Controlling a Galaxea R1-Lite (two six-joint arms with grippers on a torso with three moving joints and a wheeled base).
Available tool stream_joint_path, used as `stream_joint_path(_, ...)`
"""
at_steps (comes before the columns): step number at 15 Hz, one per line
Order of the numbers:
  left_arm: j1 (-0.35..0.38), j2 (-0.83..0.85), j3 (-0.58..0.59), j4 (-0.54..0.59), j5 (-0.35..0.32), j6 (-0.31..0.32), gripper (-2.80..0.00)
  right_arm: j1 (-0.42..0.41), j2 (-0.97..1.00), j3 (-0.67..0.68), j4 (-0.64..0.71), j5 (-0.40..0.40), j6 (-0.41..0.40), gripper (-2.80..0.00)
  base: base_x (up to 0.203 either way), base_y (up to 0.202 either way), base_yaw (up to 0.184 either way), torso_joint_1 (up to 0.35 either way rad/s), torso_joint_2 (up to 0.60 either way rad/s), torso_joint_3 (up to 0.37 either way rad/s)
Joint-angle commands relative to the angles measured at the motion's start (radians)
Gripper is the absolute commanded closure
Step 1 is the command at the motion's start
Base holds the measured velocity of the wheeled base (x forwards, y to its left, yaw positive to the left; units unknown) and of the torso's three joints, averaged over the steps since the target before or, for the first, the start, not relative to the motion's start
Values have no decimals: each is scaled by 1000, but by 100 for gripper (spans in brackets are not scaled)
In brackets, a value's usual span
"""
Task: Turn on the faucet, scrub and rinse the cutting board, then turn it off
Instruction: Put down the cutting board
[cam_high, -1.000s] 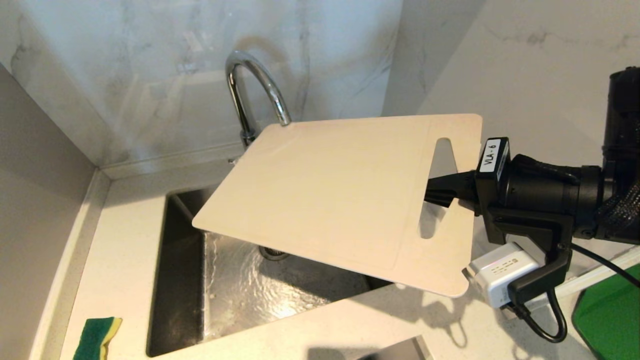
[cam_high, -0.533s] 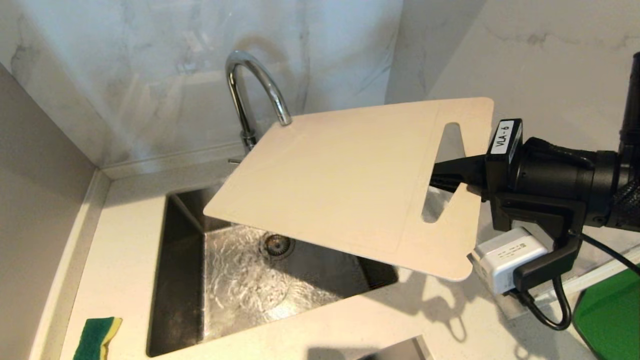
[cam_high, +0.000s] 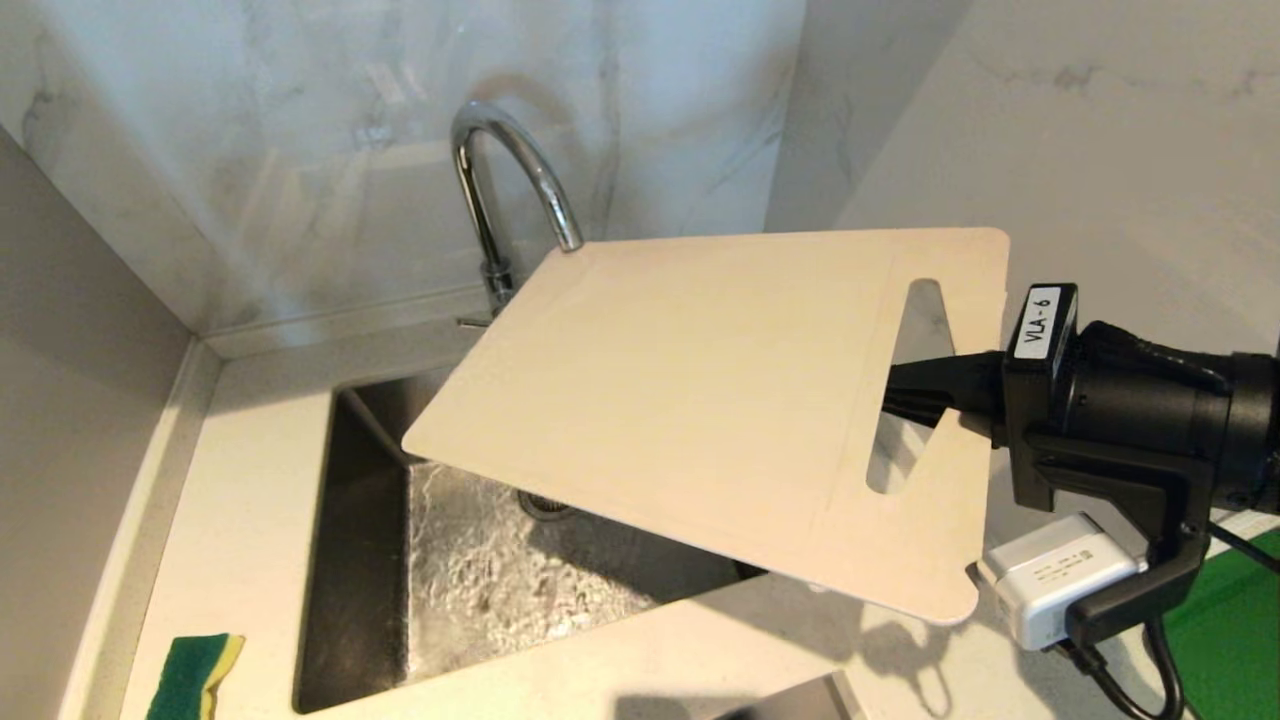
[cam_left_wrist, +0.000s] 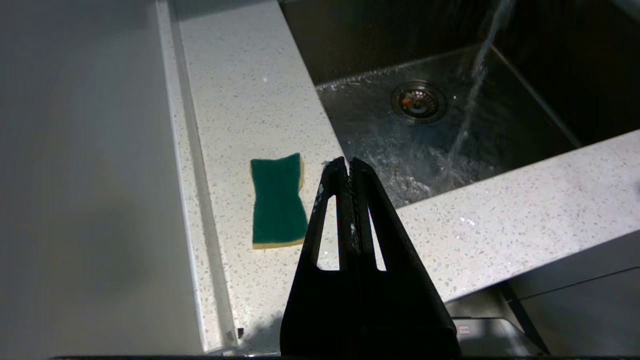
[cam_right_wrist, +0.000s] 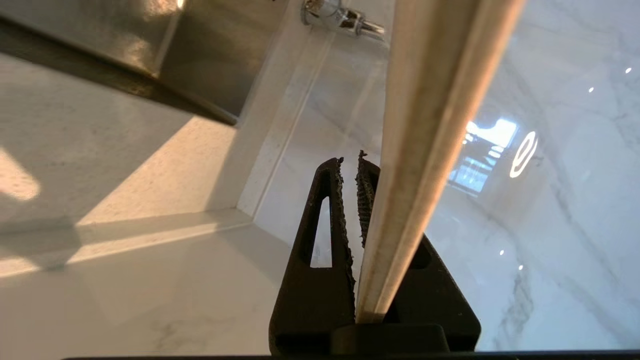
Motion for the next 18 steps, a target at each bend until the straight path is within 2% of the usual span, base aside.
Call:
stream_joint_path(1, 0, 1, 0, 0, 0, 0, 0, 1, -23, 42, 1, 3, -11, 0, 0, 0, 0, 0, 0, 0)
stream_joint_path(8, 0, 1, 0, -1, 0, 0, 0, -1, -41, 155, 1, -5, -6, 0, 0, 0, 0, 0, 0, 0)
stream_joint_path(12, 0, 1, 0, 0, 0, 0, 0, -15, -74, 219, 1, -32, 69, 0, 0, 0, 0, 0, 0, 0)
stream_joint_path(18, 0, 1, 0, 0, 0, 0, 0, -21, -41, 231, 0, -41, 92, 0, 0, 0, 0, 0, 0, 0)
